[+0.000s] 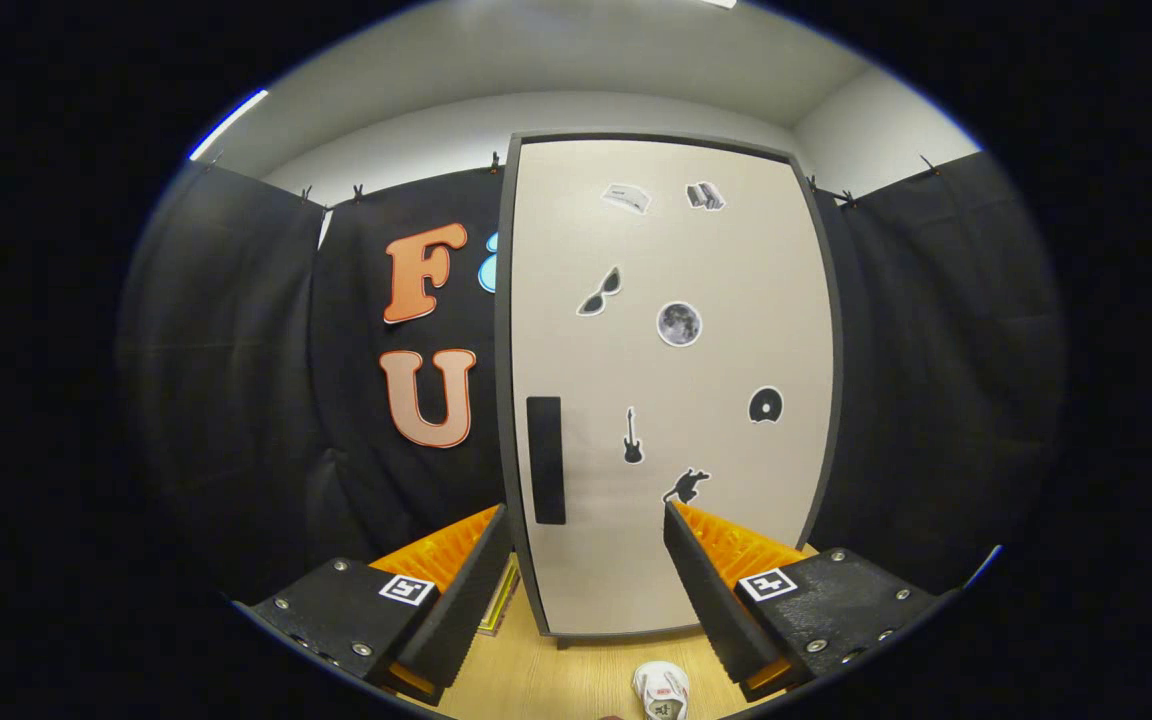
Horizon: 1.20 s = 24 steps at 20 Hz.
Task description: Open the shoe cabinet door, grab the shoes and put them into the shoe cabinet, then close the shoe cabinet door.
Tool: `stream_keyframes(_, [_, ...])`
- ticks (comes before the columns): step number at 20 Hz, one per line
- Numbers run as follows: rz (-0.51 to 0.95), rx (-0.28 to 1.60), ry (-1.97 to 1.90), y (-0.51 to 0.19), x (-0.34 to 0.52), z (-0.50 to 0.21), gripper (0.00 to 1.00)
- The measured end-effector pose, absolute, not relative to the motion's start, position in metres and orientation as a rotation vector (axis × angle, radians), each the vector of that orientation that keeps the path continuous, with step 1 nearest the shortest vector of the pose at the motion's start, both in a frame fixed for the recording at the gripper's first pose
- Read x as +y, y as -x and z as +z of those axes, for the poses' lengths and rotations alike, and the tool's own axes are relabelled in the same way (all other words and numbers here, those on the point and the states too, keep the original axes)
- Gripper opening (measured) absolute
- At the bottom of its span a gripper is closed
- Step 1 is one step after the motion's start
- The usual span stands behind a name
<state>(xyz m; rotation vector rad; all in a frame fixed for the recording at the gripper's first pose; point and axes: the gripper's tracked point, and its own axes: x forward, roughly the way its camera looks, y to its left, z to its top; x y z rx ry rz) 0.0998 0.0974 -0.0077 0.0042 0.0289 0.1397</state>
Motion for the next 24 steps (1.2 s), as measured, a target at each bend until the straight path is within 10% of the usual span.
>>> stream_keyframes(14, [0.144, 0.038, 0.018, -0.208, 0.142, -0.022, 0.91])
stream_keyframes(24, [0.134, 0.053, 0.016, -0.224, 0.145, -0.029, 0.36])
